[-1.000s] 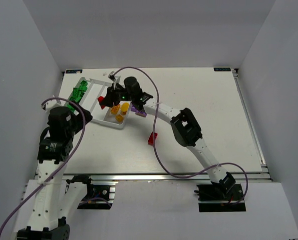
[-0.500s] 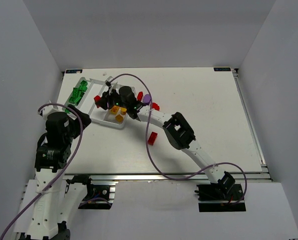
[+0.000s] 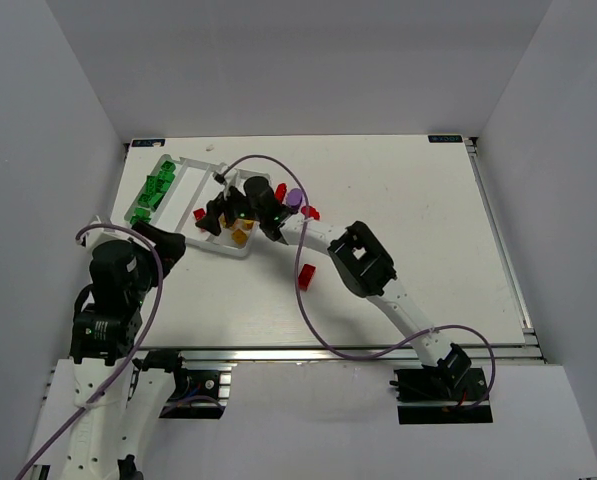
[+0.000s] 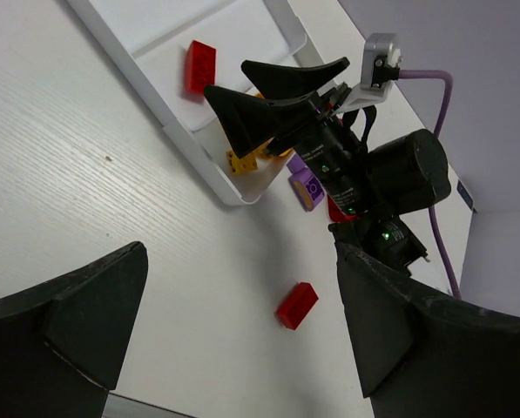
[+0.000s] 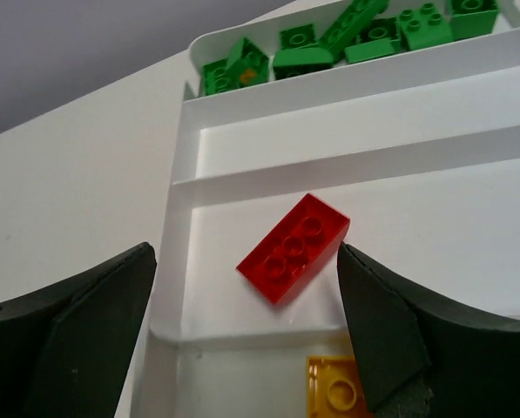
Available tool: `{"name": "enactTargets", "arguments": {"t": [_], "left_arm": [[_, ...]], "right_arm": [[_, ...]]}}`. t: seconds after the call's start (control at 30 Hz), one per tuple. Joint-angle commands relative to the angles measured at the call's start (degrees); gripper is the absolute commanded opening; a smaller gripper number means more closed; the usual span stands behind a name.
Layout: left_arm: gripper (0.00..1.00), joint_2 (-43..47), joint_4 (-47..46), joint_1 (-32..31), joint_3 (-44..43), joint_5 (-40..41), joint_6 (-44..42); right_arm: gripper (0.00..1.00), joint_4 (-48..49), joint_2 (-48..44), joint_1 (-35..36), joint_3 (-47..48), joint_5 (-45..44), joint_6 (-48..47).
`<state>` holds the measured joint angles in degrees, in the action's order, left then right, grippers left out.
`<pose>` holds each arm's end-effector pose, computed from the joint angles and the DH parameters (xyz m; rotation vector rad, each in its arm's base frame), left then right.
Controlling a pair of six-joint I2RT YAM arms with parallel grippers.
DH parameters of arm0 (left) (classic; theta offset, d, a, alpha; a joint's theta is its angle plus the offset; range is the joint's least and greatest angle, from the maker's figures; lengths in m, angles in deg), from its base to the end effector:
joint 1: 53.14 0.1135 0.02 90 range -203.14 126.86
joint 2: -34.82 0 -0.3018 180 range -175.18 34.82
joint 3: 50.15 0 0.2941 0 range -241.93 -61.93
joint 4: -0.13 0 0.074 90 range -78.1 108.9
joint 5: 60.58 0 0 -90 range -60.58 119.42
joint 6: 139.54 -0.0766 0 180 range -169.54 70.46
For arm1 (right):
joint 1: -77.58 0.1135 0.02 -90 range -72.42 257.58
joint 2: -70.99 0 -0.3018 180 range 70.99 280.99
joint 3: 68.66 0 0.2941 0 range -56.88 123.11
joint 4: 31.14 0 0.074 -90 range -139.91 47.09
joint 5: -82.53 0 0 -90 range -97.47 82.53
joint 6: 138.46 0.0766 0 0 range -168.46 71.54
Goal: Sort the legos into containers by color
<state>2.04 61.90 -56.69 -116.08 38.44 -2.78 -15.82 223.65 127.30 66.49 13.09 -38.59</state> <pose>0.1443 0.0031 0.3660 -0.8576 1.9007 -0.3768 0.4412 0.5622 0.1581 -0.8551 1.4915 1.0766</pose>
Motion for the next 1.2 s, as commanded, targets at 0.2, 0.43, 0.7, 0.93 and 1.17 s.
{"name": "enactTargets", "arguments": {"t": [0.2,0.43,0.7,0.93,1.17], "left_arm": [[0.51,2.63,-8.24,0.12,5.98,-14.96,2.01],[0.45,1.93,-17.02,0.04,13.54,-23.95,5.71],[0.66,-2.46,-18.18,-3.12,13.81,-25.10,2.90],[0.72,-7.65,-21.95,-12.96,13.90,-19.40,4.12],[0.73,-14.41,-26.44,-26.30,13.46,-10.96,5.62]], "right_arm": [[0.90,-10.81,-25.02,-9.27,-8.57,26.86,-7.40],[0.60,-39.33,-48.99,-16.74,-28.15,29.37,-22.42],[0.51,-53.35,-69.24,-30.01,-48.46,25.85,-31.65],[0.90,-57.33,-79.86,-34.50,-57.96,21.46,-35.79],[0.89,-55.40,-85.16,-35.74,-62.81,18.65,-36.76]]}}
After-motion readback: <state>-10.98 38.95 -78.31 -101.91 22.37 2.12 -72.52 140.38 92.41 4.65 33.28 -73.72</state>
